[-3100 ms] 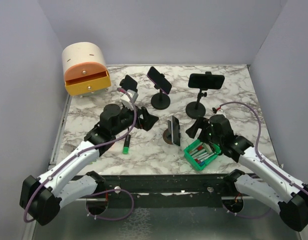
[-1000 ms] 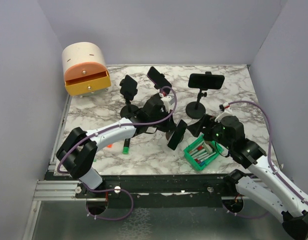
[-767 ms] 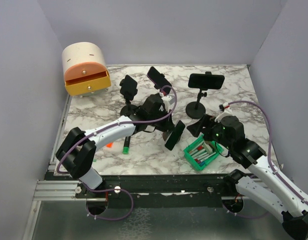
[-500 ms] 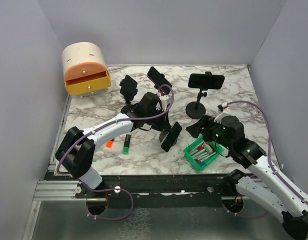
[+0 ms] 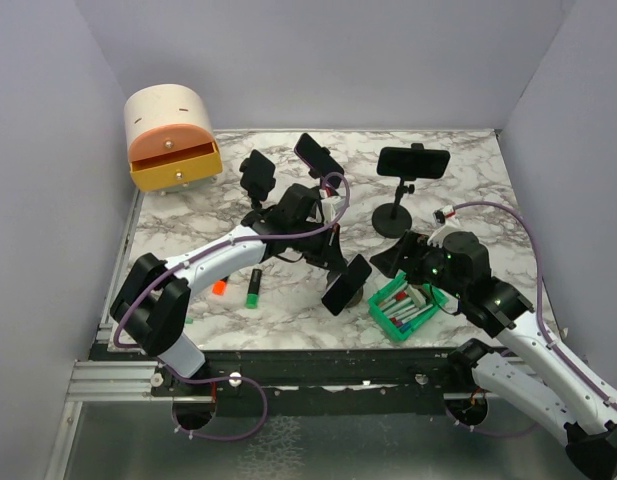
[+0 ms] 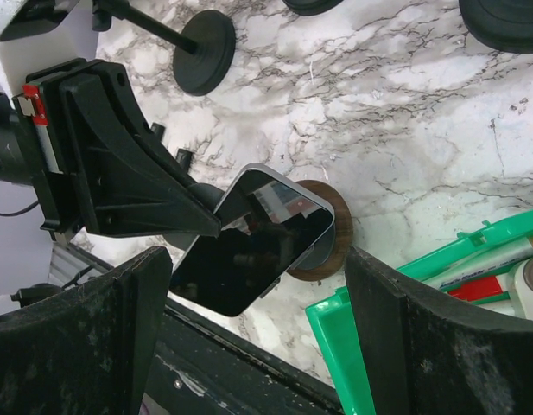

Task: Remove the phone from the phone stand
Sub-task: Pick up the phone stand with the phone at the center of the board, then place the phone stand with the phone at the center of the board.

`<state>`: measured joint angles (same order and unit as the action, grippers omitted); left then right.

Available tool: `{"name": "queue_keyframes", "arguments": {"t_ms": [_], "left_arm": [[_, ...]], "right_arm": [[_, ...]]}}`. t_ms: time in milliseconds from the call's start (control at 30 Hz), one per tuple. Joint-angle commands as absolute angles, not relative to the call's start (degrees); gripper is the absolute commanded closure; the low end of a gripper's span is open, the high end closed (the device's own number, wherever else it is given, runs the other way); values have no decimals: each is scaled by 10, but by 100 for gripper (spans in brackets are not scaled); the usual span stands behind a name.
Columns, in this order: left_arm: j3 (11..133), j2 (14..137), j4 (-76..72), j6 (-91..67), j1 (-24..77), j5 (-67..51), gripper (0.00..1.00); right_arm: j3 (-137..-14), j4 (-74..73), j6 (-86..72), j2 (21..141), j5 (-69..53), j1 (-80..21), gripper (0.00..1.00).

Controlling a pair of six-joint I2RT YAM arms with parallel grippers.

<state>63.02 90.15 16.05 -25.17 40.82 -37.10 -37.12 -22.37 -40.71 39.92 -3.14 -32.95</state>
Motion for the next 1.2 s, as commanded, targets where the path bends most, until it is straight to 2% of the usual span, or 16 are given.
{"name": "queue_keyframes", "arguments": {"t_ms": [0, 500, 767, 1033, 1167], "left_arm": [[650, 903, 149, -245, 398, -418, 100], [659, 932, 192, -212, 395, -373, 98], [657, 916, 190, -220, 395, -347, 52], [643, 847, 181, -243, 395, -278, 24], [584, 744, 152, -279, 394, -189, 2]], "right_arm": [[-367, -219, -411, 396, -48, -332, 14], [-364, -225, -406, 389, -48, -332, 13], [-366, -229, -401, 384, -47, -332, 12], [-372, -239, -397, 374, -48, -332, 11], [-374, -246, -391, 366, -44, -332, 10]]}}
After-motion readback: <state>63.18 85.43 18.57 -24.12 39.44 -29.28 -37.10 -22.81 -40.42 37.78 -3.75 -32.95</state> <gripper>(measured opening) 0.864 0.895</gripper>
